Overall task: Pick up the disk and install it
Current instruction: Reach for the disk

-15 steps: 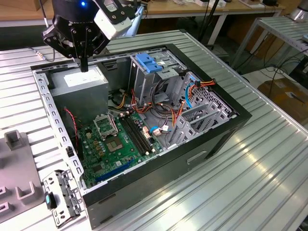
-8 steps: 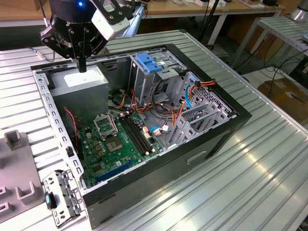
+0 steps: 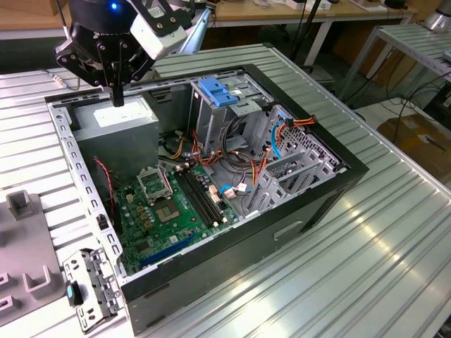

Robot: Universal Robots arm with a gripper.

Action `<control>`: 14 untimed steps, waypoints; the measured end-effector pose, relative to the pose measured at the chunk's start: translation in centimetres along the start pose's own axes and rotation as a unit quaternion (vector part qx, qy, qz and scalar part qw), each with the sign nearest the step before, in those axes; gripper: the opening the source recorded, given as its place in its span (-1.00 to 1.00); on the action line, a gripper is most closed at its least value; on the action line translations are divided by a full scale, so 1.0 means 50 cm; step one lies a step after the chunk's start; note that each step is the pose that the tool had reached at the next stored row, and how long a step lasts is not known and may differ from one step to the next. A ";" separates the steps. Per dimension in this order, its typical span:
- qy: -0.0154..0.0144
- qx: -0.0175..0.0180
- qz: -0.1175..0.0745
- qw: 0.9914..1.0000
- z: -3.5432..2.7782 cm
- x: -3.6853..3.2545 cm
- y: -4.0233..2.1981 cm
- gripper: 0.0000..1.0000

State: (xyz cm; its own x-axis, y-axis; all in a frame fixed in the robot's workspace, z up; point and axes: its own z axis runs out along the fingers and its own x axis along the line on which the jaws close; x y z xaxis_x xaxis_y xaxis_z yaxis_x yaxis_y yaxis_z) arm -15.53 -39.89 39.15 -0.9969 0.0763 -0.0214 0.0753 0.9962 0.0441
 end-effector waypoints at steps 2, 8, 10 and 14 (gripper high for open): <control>0.000 0.000 0.000 1.000 0.000 0.002 0.000 -0.79; 0.000 0.000 0.000 1.000 0.000 0.007 -0.001 -0.79; 0.000 0.000 0.000 1.000 0.000 0.009 -0.001 -0.79; 0.000 0.000 0.000 1.000 0.000 0.012 -0.001 -0.79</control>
State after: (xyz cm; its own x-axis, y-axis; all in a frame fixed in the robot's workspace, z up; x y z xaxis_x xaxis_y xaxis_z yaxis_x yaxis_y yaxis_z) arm -16.15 -39.89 39.12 -0.9969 0.0762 -0.0212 0.0752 0.9962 0.0441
